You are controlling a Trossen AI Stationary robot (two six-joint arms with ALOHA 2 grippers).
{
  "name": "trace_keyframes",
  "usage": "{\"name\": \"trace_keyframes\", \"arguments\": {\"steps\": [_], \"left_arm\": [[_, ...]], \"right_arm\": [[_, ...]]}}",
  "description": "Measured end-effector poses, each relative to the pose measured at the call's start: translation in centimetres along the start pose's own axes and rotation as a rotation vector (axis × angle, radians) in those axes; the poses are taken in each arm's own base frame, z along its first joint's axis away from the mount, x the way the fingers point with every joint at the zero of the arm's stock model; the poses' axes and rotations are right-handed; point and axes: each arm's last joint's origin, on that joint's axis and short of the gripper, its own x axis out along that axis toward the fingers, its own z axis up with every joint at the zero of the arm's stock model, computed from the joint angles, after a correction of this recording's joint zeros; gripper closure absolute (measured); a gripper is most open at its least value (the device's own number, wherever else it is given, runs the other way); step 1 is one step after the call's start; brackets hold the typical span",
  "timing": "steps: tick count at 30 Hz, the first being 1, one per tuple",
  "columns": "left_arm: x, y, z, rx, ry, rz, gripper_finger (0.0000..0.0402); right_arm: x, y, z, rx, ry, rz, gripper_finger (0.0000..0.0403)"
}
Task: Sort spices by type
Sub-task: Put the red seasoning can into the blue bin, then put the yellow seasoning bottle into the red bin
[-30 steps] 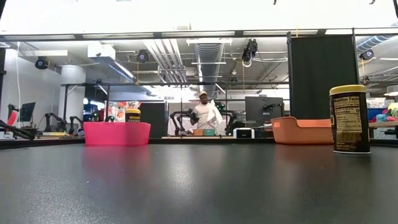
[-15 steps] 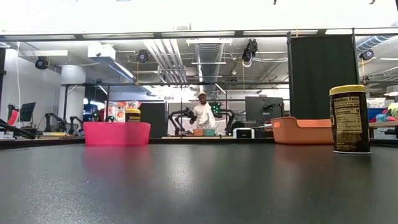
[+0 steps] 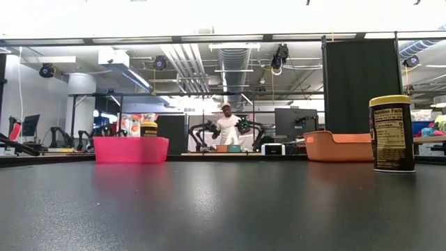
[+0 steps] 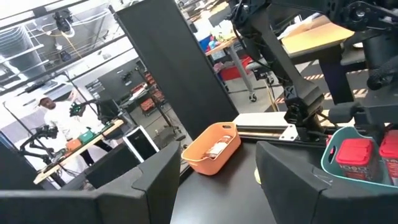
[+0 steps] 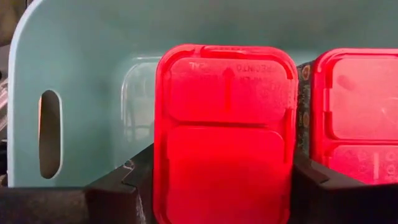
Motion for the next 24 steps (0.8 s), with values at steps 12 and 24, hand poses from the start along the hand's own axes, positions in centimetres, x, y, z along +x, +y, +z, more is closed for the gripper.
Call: {"name": "trace_keyframes", "arguments": {"steps": [12, 24], "left_arm": [[0.0, 0.0, 0.0, -0.002, 0.000, 0.000, 0.0209], [1.4, -2.1, -1.8, 0.042, -0.116, -0.388, 0.0209]], "right_arm": [[-0.1, 0.0, 0.1, 0.028, 0.002, 0.002, 0.0130], [-5.2, 1.4, 2.0, 0.115, -0.008, 0.042, 0.0152]]}}
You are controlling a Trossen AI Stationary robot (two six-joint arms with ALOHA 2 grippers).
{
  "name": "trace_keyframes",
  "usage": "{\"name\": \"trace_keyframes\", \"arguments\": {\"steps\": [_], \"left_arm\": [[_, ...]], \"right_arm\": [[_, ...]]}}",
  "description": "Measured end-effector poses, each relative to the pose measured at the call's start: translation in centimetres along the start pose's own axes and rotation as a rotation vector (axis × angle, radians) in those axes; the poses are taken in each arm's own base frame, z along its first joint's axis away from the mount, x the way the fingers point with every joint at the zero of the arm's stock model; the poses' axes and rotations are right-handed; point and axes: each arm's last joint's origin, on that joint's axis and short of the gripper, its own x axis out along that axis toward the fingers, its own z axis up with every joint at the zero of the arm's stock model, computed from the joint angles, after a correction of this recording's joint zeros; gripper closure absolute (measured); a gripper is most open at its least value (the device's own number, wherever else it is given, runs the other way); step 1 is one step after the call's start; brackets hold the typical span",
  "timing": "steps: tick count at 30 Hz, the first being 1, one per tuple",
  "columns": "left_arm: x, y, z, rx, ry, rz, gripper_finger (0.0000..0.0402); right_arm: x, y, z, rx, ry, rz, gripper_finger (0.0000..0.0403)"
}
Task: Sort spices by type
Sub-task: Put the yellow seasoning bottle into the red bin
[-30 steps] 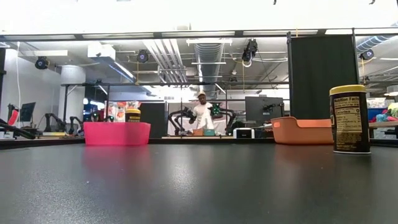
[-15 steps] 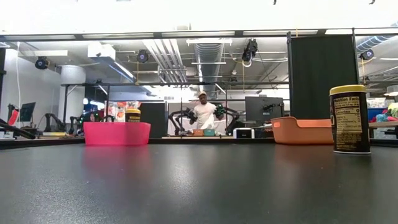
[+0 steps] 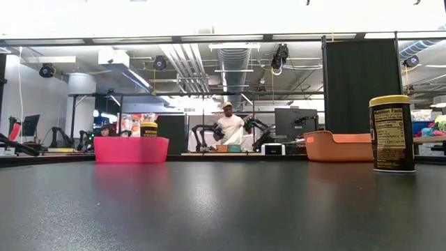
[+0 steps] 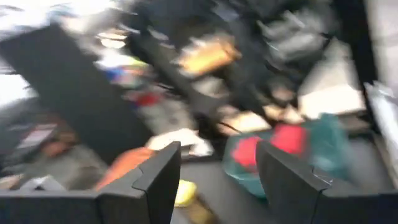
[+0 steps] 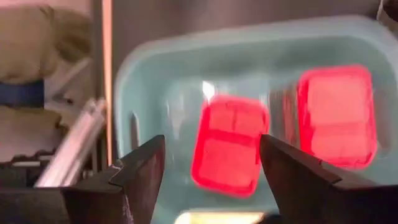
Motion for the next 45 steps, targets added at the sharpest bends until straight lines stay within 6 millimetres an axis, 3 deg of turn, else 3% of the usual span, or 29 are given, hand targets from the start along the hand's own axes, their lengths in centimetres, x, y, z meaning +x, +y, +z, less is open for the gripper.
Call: {"name": "trace_keyframes", "arguments": {"steps": [3, 8, 15, 22, 33, 37, 40, 45], "left_arm": [[2.5, 0.4, -2.0, -0.019, 0.078, -0.133, 0.0209], [7.0, 2.5, -5.1, -0.084, 0.233, -0.157, 0.0210], [12.7, 4.1, -10.4, -0.100, 0.305, -0.246, 0.0210], [16.3, 5.5, -13.5, -0.207, 0.209, -0.358, 0.0209], [15.6, 7.7, -11.9, -0.237, 0.166, -0.337, 0.0209], [15.0, 9.0, -11.2, -0.327, -0.077, -0.383, 0.0209], [14.2, 9.3, -12.7, -0.390, -0.201, -0.376, 0.0209], [13.2, 9.0, -15.8, -0.386, -0.157, -0.335, 0.0209]], "right_arm": [[-1.1, 0.3, 0.8, -0.083, -0.134, -0.012, 0.0159], [-2.6, 0.0, 1.9, -0.208, -0.335, -0.062, 0.0165], [-4.9, -3.5, 3.1, -0.200, -0.500, -0.178, 0.0147], [-7.1, -6.3, 3.3, -0.157, -0.589, -0.139, 0.0147], [-6.5, -5.7, 3.3, -0.153, -0.574, -0.148, 0.0153], [-6.0, -5.2, 3.3, -0.166, -0.567, -0.169, 0.0143], [-5.6, -4.8, 3.2, -0.173, -0.563, -0.182, 0.0138], [-5.3, -4.5, 3.3, -0.177, -0.567, -0.191, 0.0137]]}}
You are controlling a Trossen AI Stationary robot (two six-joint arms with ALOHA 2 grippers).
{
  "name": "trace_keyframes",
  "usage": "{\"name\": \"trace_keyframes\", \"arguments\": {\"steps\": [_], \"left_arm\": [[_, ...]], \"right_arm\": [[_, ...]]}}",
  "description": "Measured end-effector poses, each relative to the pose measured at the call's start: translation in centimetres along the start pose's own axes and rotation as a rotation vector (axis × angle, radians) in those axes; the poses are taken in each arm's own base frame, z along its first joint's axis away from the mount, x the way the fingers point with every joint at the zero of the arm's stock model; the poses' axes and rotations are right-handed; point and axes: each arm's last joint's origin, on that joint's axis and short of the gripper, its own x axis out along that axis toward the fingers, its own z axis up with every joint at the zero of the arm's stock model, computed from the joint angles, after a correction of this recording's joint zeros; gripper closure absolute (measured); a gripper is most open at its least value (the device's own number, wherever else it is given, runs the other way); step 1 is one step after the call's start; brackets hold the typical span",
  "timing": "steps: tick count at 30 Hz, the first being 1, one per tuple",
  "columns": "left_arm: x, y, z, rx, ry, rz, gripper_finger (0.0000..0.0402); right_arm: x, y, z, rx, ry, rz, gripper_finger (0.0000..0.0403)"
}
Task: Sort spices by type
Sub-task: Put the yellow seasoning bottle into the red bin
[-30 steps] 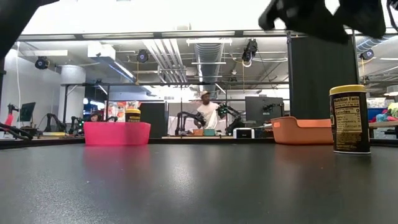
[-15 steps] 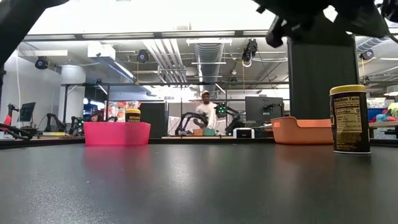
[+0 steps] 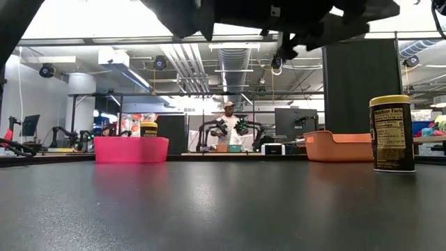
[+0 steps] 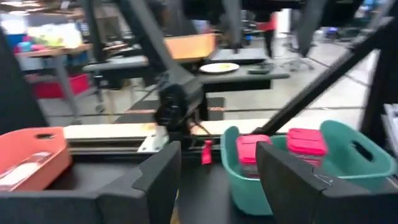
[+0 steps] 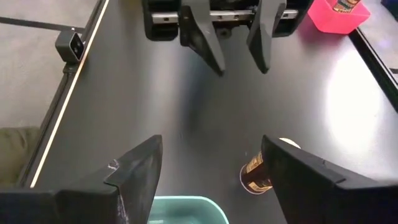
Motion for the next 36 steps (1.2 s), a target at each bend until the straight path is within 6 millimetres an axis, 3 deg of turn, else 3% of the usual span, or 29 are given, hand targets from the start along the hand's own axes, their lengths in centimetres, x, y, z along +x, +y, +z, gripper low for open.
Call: {"name": "trace_keyframes", "arguments": {"steps": [5, 23, 27, 36], "left_arm": [[0.2, 0.1, -1.8, -0.019, 0.037, 0.105, 0.0209], [1.7, 0.7, -6.8, -0.161, 0.135, 0.156, 0.0209], [2.6, 0.8, -7.0, -0.171, 0.124, 0.168, 0.0209], [2.6, 0.9, -7.5, -0.179, 0.157, 0.179, 0.0209]], "right_arm": [[0.1, 0.1, 0.1, -0.001, -0.027, -0.010, 0.0147], [0.2, 0.6, 0.1, -0.040, -0.034, 0.000, 0.0130], [0.2, 0.6, 0.1, -0.051, -0.034, 0.000, 0.0137], [0.2, 0.6, 0.1, -0.074, -0.033, 0.000, 0.0131]]}}
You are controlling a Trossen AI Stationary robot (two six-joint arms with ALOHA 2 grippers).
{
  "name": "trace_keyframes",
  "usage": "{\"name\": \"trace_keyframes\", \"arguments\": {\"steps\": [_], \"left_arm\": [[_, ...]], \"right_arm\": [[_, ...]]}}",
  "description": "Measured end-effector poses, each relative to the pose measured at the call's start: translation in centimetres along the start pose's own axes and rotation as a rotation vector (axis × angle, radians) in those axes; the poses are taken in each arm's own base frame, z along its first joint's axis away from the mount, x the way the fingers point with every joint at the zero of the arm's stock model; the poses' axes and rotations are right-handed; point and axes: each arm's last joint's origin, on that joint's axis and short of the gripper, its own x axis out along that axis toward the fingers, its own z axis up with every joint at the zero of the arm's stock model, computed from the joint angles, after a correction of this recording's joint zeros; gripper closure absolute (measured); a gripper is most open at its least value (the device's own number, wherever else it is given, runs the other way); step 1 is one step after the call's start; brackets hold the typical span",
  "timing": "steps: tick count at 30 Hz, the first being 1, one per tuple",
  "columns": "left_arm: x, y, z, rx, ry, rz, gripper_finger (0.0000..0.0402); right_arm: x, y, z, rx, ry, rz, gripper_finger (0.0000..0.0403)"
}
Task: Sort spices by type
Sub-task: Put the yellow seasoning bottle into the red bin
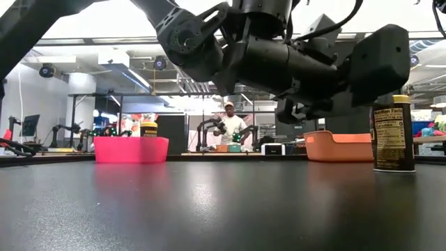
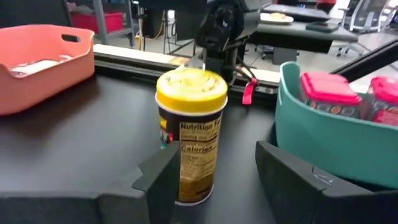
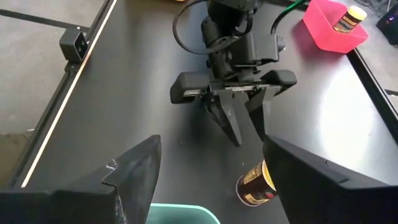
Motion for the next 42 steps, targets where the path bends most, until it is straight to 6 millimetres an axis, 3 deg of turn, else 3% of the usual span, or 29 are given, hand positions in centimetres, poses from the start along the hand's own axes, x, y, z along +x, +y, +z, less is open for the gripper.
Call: {"name": "trace_keyframes", "arguments": {"steps": [8, 20, 42], "left_arm": [[0.17, 0.13, 0.16, -0.011, 0.009, 0.039, 0.0197], [0.38, 0.60, 0.23, -0.045, 0.005, 0.066, 0.0122], [0.44, 0.58, 0.29, -0.025, 0.006, 0.032, 0.0119]], "right_arm": [[0.00, -0.01, 0.02, -0.006, -0.006, -0.004, 0.0119], [0.00, -0.01, 0.03, -0.006, -0.008, -0.004, 0.0124], [-0.01, 0.00, 0.04, 0.002, -0.009, -0.003, 0.0121]]}}
